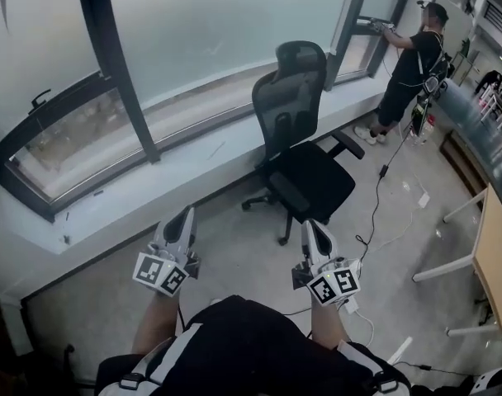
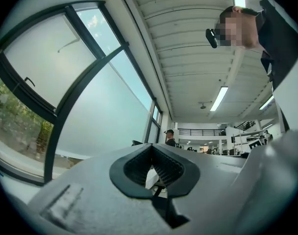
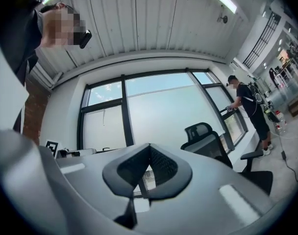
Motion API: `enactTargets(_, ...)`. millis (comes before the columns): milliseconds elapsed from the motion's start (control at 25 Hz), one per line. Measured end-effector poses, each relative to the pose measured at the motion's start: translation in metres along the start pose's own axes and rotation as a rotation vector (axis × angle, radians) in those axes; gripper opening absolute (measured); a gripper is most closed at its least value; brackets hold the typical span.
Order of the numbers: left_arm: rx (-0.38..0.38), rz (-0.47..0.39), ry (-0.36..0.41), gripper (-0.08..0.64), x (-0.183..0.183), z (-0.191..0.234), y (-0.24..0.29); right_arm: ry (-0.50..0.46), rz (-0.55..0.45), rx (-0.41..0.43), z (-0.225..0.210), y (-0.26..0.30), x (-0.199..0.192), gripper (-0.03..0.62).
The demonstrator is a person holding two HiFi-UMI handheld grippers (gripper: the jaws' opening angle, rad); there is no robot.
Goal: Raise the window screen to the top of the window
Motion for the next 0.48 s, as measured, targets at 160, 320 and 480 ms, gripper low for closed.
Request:
enactTargets(160, 0.101, 0.005, 0.038, 0.003, 0.011, 0.044, -0.035, 0.022, 0.040, 0.089, 0.032, 0.041, -0.028, 0.005)
enactTargets(320, 0.168, 0.021, 0.066, 0.003, 0.016, 0.073, -0.071, 0.052, 0.083, 0.168, 0.064, 0.076, -0.057, 0.005)
enactTargets(480, 0.272, 0.036, 0.082, 0.003, 0.020, 0.103, -0.112, 0.083, 0.124, 0.255, 0.098, 0.111, -0.083, 0.005)
Point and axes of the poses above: the fingertips, and each gripper's own axes: y forward along the fingers, z to its left, x out of its top, the point moved 4 cm from there along -y, backward along the fingers, and after that the axes turned 11 degrees about y, right-handed, at the moved point
